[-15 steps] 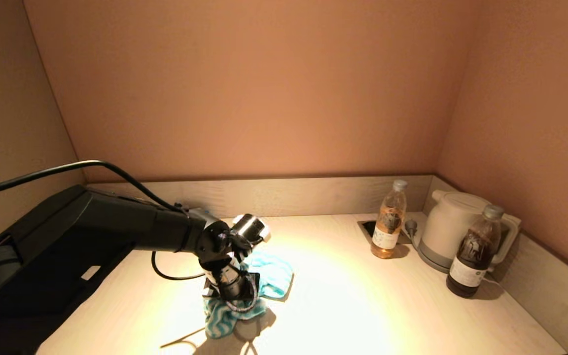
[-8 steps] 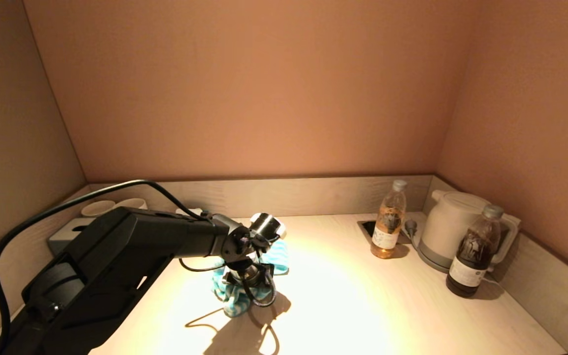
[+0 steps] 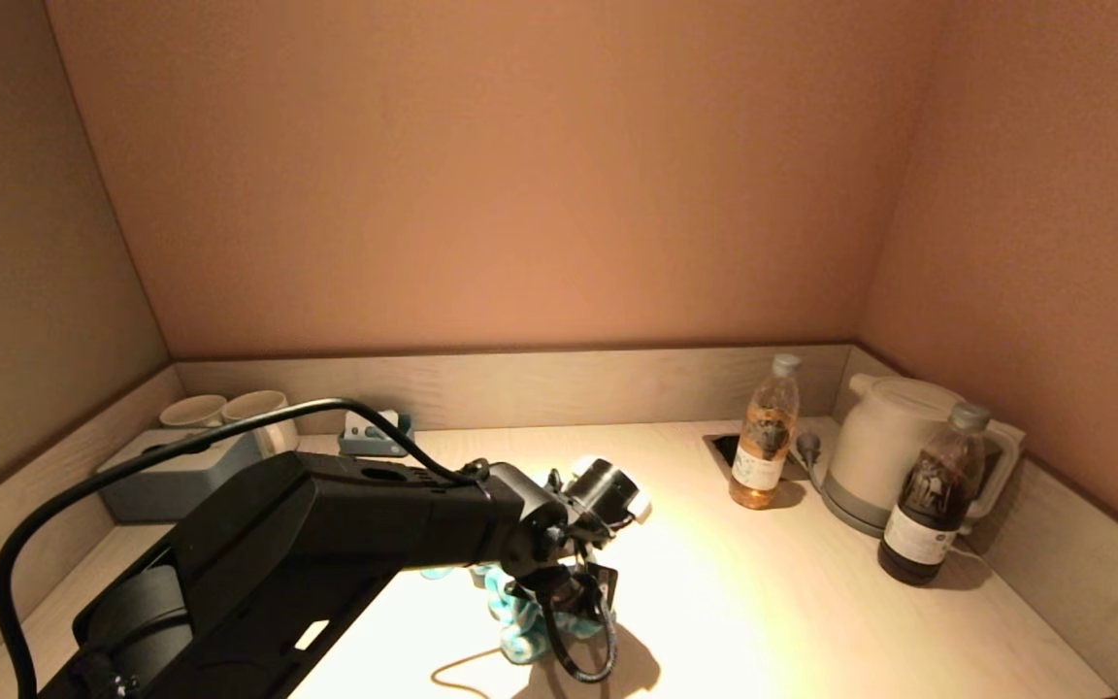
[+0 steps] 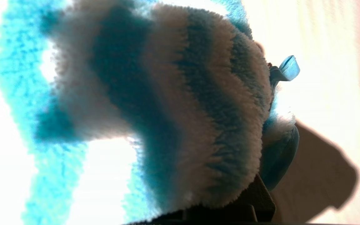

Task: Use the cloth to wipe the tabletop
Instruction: Sweep the stains on the table

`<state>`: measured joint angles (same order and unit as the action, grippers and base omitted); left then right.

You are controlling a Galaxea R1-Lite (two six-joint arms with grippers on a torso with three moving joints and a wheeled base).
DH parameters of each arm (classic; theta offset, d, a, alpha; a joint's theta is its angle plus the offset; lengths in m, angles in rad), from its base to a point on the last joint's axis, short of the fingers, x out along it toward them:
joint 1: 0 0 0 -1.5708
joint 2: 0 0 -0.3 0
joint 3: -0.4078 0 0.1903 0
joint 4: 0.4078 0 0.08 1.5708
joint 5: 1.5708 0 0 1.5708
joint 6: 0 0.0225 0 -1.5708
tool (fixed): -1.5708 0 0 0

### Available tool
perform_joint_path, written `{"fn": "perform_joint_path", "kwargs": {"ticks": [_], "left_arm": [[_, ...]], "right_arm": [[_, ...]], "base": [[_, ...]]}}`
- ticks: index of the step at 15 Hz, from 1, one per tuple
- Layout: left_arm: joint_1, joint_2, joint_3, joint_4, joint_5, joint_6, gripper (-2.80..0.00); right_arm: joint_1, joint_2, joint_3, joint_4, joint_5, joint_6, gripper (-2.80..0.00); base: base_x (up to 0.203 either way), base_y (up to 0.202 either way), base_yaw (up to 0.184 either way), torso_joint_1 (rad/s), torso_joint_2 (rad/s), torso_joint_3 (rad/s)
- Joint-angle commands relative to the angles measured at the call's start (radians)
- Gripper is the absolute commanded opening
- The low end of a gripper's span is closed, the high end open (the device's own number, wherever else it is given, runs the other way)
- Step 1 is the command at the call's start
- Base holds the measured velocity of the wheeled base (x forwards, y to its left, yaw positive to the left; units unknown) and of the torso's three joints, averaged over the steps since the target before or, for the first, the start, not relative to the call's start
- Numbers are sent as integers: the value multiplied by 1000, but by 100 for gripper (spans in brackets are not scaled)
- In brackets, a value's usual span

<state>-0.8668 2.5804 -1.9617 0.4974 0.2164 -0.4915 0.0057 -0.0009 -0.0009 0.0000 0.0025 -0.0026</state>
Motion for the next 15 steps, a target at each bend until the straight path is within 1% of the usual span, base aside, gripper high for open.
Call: {"fn": "perform_joint_path", "kwargs": {"ticks": [1,2,4,6,8,9,10,12,14,15], "left_arm": [[-57,-17,3,2,1,-5,-280],[-94,-31,9,2,-1,-6,-280],[-143,-54,19,9,-7,-19,-280],[-163,-76,47,15,-23,-42,-280],[-173,-113,118,28,-37,-59,-280],[-169,-131,156,62,-39,-85,-280],[-154,-137,174,79,-38,-109,-280],[-73,-155,238,88,-35,-140,-280],[-22,-174,276,100,-31,-150,-280],[21,-176,281,122,-26,-154,-280]], "right_arm": [[0,1,-1,-1,1,-1,-280],[0,1,1,0,1,-1,-280],[0,1,-1,0,1,-1,-280],[0,1,-1,0,1,-1,-280],[0,1,-1,0,1,-1,-280],[0,1,-1,0,1,-1,-280],[0,1,0,0,1,-1,-280],[0,1,0,0,1,-1,-280],[0,1,-1,0,1,-1,-280],[0,1,-1,0,1,-1,-280]], "base": [[0,0,0,0,0,0],[0,0,0,0,0,0],[0,0,0,0,0,0],[0,0,0,0,0,0],[0,0,0,0,0,0],[0,0,0,0,0,0],[0,0,0,0,0,0],[0,0,0,0,0,0],[0,0,0,0,0,0],[0,0,0,0,0,0]]}}
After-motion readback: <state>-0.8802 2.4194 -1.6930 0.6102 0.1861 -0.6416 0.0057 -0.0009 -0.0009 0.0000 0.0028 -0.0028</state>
